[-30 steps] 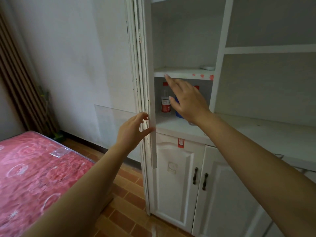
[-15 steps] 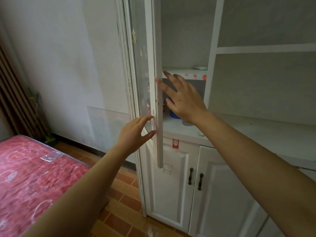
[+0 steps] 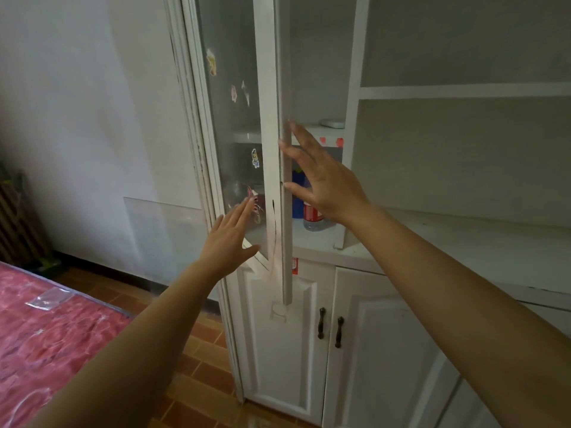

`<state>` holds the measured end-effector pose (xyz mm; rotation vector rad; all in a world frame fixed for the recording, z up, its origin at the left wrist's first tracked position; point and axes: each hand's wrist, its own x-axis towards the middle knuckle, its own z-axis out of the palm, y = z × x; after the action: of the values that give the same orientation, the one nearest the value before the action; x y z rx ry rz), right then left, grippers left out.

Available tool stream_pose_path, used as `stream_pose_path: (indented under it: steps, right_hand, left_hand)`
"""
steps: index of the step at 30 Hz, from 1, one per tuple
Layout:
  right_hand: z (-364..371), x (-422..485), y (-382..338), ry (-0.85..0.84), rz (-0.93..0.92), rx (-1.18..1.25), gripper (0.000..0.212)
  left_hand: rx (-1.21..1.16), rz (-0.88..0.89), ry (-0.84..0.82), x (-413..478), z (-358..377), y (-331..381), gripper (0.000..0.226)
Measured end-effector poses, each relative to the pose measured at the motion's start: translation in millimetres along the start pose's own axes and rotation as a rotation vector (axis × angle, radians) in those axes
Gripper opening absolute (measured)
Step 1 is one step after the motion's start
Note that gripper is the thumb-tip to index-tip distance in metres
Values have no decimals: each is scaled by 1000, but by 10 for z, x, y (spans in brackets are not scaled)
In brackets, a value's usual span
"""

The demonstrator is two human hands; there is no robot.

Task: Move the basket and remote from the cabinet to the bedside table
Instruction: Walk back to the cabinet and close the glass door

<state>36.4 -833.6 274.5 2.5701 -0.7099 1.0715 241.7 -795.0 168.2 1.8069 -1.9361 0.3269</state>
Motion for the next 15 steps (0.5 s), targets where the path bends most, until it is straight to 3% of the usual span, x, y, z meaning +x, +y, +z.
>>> stream_pose_path:
  steps: [8,15]
  right_hand:
    - [39,-77,354,-125,92,89,88]
    - [120,-67,668,-110,64,43,95]
  left_hand:
    - [-20,7,29,356,212,110,97]
    - [5,16,10,675,440,180,96]
